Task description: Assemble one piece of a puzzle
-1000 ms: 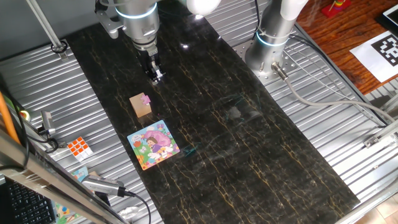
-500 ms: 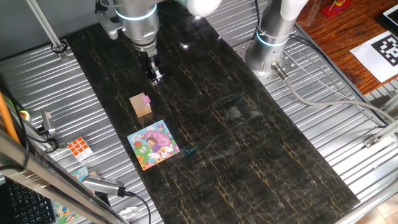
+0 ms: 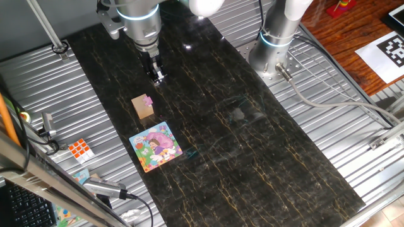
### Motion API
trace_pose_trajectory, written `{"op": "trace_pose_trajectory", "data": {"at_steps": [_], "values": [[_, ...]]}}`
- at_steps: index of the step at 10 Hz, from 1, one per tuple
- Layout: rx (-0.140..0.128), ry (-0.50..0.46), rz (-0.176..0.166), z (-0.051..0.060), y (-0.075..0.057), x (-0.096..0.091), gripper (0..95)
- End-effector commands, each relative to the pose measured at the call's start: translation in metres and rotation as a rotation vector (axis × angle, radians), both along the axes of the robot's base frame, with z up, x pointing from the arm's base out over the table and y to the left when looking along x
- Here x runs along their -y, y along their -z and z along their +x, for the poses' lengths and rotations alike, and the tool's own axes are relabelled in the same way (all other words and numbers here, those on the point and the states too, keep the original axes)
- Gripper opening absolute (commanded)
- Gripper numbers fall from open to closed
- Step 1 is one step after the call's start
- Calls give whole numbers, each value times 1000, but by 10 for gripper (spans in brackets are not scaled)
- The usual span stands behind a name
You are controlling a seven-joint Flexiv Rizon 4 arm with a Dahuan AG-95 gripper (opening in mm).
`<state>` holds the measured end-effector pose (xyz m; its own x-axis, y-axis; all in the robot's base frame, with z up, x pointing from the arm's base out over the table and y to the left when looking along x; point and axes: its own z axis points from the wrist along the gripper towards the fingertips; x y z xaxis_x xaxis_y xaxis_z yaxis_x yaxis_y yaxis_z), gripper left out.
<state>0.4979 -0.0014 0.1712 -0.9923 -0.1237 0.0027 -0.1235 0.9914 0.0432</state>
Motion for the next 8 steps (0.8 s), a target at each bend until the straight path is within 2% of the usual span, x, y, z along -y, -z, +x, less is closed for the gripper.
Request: {"op": "trace_pose_trajectory", "data": {"at_steps": [1, 4, 6, 8], "values": [[-29, -46, 12, 1, 0, 0, 0], [-53, -32, 21, 1, 0, 0, 0], [-58, -22, 19, 1, 0, 0, 0], [-50, -11, 18, 1, 0, 0, 0]]}}
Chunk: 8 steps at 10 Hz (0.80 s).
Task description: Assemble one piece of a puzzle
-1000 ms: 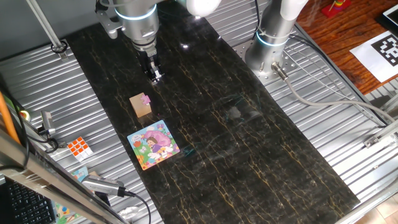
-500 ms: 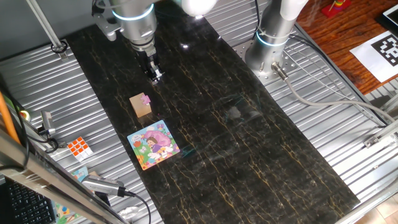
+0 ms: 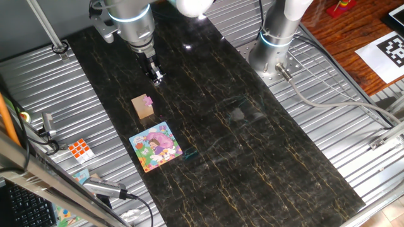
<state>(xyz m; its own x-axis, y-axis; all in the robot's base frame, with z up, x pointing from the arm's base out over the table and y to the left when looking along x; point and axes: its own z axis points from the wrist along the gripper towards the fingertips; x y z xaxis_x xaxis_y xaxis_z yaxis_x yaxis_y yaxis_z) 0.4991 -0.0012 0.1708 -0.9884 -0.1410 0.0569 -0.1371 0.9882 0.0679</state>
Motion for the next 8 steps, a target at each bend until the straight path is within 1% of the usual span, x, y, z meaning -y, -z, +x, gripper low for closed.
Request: {"op": "trace_pose_trajectory", "data": {"at_steps": [1, 2, 3, 4, 5, 8], "values": [[8, 5, -3, 1, 1, 1, 0], [8, 5, -4, 5, 7, 5, 0], [7, 5, -5, 7, 10, 6, 0], [5, -1, -7, 13, 20, 12, 0], [6, -5, -6, 15, 25, 14, 190], [4, -22, -2, 23, 42, 21, 190]]}}
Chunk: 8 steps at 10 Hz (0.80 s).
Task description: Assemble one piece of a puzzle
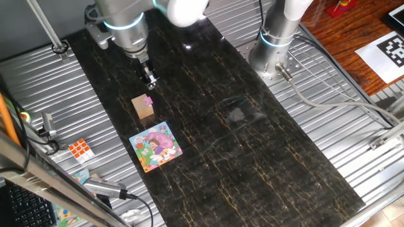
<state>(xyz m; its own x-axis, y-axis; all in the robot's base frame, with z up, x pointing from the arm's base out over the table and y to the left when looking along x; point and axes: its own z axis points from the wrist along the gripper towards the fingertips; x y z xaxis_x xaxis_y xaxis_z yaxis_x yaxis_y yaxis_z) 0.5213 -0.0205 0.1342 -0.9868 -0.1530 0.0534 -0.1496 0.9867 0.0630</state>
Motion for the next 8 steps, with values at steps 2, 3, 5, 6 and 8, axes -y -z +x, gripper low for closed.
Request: {"op": "trace_pose_trajectory", "data": {"at_steps": [2, 3, 5, 6, 8], "values": [[-7, -19, -2, 4, 15, 5, 190], [-7, -21, -2, 4, 19, 5, 190], [-4, -15, 0, 5, 31, 0, 190], [-4, -11, 0, 5, 33, -1, 190], [1, 10, 3, 4, 43, -6, 190]]}}
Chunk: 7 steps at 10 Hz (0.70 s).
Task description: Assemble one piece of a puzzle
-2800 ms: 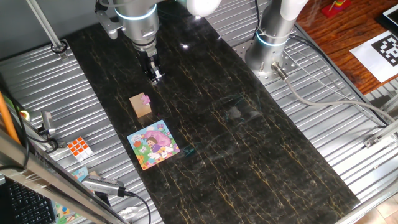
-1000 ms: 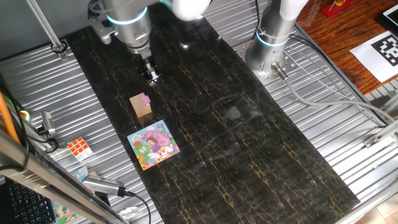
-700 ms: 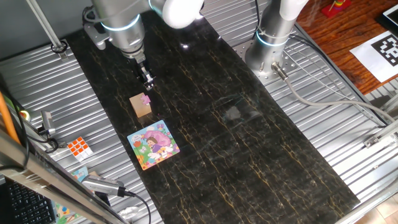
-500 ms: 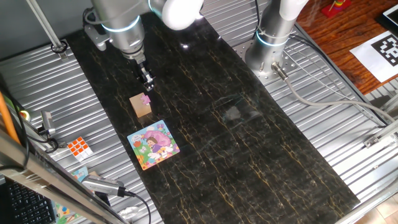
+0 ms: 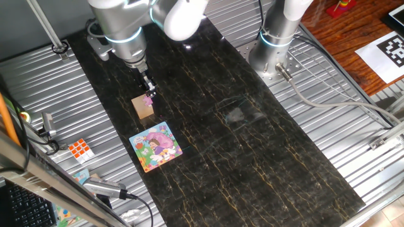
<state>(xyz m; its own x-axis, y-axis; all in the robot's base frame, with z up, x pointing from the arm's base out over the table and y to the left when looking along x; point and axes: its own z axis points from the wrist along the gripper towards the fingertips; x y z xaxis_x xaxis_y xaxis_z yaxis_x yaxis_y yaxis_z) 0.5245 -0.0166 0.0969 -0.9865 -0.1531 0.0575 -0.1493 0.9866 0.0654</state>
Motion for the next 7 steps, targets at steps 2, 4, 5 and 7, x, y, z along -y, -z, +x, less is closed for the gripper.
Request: {"op": "trace_pose_trajectory", "data": {"at_steps": [2, 4, 5, 7], "values": [[10, 31, -1, 0, 14, -5, 380], [18, 39, -1, 0, 19, -4, 380], [25, 43, -2, 0, 22, -3, 380], [26, 48, -2, 1, 24, -2, 380]]}}
